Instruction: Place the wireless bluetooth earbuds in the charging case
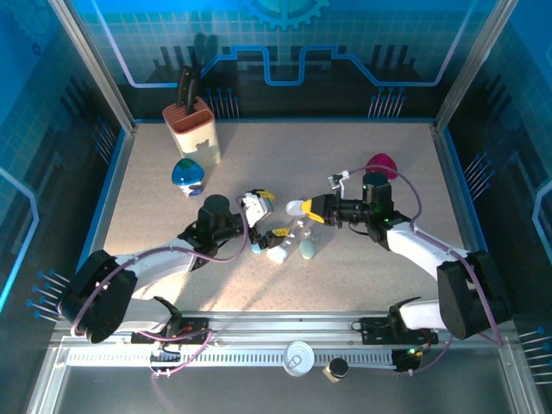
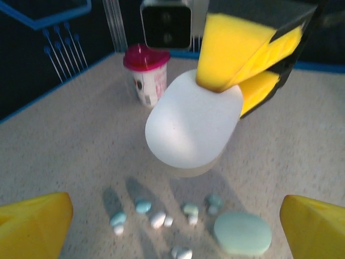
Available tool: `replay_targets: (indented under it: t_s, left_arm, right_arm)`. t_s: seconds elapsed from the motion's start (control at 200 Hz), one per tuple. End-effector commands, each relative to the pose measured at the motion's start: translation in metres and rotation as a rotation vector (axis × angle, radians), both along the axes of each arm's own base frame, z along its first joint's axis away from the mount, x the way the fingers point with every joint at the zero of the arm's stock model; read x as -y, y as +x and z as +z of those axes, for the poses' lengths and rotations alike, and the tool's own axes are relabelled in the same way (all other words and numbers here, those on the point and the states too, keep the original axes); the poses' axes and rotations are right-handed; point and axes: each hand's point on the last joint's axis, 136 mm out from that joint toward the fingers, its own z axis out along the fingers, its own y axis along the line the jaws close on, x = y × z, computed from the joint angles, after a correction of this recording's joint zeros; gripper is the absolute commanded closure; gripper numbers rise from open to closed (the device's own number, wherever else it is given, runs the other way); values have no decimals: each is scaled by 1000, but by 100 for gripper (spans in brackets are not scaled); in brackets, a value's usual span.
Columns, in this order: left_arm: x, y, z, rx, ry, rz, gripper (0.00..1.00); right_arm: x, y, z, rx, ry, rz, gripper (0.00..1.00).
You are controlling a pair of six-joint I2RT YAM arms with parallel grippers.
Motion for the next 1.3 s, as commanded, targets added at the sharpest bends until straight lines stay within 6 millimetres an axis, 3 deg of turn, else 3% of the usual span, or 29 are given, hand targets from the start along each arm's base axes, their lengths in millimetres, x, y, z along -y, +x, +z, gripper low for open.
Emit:
replay_targets:
  t_s: [0.0, 0.35, 0.775, 1.095, 1.296]
  left_arm:
    - [5, -5, 31, 61, -156, -41, 1]
    - [19, -16, 58, 170, -327, -182, 9]
    - [40, -22, 56, 162, -323, -330, 18]
    - [48, -20, 68, 138, -355, -357, 22]
    - [51, -21, 73, 134, -361, -381, 30]
  right_arm:
    - [6, -6, 36, 15, 141, 21, 84]
    - [14, -16, 72, 25, 364, 37, 86]
    - [5, -26, 65, 6, 360, 77, 89]
    - [3, -26, 62, 3, 353, 86, 90]
    - [2, -25, 61, -1, 352, 87, 90]
